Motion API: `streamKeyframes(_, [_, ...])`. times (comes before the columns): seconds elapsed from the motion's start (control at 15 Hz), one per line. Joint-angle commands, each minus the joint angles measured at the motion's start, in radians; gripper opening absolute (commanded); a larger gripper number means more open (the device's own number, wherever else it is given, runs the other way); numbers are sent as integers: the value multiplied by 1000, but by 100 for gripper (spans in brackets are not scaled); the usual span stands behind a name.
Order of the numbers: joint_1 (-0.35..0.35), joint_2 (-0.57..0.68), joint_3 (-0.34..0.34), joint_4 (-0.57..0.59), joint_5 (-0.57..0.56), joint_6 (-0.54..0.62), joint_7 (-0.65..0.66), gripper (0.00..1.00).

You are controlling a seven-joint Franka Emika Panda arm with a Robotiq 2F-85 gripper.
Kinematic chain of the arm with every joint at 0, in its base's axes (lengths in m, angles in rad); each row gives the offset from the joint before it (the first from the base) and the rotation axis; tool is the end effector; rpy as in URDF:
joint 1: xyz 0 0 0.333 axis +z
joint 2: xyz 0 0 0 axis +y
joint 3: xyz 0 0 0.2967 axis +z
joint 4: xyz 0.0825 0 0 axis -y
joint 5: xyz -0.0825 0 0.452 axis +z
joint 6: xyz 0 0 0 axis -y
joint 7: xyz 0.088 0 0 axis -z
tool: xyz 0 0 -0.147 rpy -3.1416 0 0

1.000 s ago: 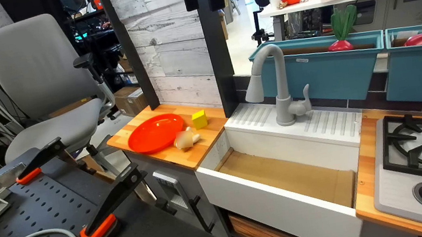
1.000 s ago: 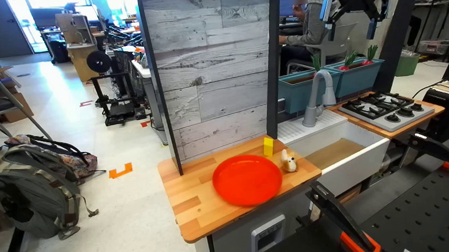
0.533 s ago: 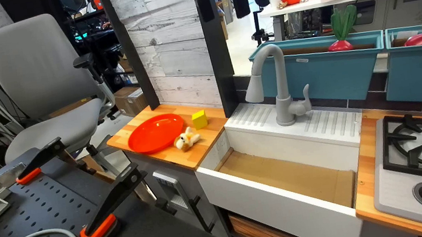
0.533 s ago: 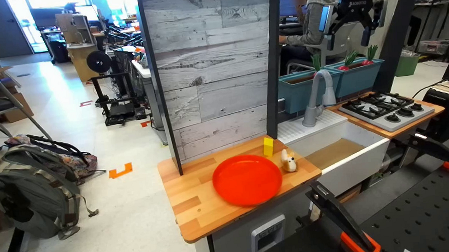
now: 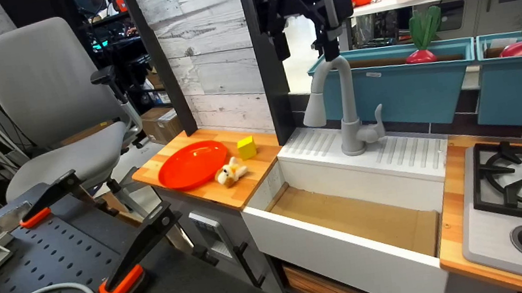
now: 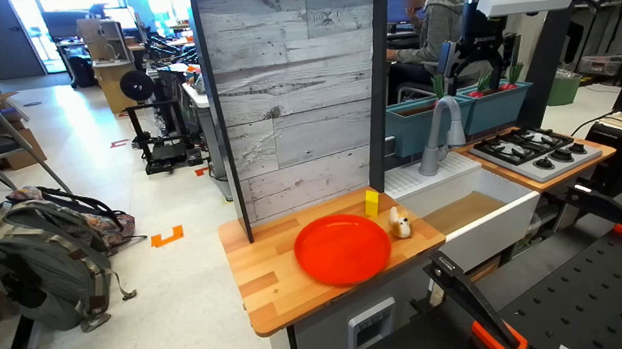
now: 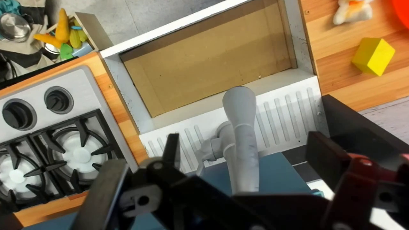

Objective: Turn the tap faucet to the left

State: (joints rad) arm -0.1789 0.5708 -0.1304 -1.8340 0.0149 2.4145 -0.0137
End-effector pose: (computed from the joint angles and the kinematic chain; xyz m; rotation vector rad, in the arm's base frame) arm 0.6522 -0.2092 0.1158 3.0485 -0.4385 0.0072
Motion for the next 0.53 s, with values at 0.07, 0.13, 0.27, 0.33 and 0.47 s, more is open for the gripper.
streamKeyframes(0.07, [-52, 101, 45, 113, 62, -13, -64, 100])
streamKeyframes(0.13, [-55, 119, 52, 133, 70, -21, -68, 100])
streamKeyframes(0.27, [-59, 151, 61, 168, 85, -25, -66, 100])
streamKeyframes(0.33, [-60, 166, 65, 185, 90, -30, -66, 100])
streamKeyframes(0.47, [-60, 189, 70, 214, 95, -38, -66, 74])
